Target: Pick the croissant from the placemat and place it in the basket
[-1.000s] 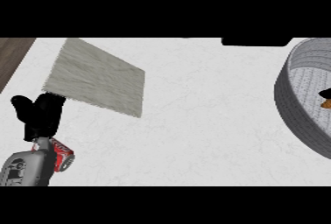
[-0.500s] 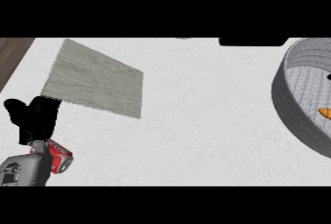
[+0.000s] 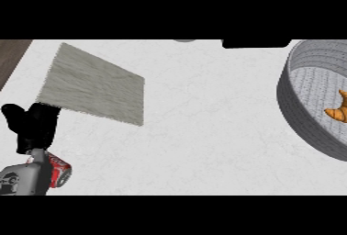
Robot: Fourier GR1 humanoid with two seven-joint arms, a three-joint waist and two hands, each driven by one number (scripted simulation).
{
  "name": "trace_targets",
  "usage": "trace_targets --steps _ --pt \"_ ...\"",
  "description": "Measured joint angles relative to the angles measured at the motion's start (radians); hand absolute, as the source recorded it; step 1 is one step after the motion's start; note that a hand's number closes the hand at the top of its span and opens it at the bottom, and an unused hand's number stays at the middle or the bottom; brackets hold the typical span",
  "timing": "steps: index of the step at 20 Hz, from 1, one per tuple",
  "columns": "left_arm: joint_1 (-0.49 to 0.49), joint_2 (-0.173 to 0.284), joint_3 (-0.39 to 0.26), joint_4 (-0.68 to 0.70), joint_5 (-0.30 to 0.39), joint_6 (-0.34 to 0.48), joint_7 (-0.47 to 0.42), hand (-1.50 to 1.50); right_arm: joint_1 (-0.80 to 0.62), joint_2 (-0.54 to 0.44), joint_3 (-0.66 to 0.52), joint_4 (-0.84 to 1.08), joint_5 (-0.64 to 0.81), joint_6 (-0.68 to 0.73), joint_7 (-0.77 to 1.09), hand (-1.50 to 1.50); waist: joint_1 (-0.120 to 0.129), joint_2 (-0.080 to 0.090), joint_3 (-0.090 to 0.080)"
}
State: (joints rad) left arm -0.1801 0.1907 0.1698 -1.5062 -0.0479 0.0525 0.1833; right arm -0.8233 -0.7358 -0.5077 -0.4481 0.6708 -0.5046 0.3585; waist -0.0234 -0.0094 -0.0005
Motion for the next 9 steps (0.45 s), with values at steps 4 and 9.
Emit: trace_targets --steps 4,9 --pt "0.005 0.012 0.014 -0.003 0.005 -0.003 0.002 0.00 0.125 -0.003 -0.069 -0.127 -0.109 0.044 -0.036 -1.50 -0.014 -0.004 -0.001" --pt "0.036 0.012 0.017 -0.013 0.008 -0.011 -0.015 0.00 0.321 0.025 -0.117 -0.367 -0.217 0.127 -0.030 -1.50 -0.016 -0.005 -0.001"
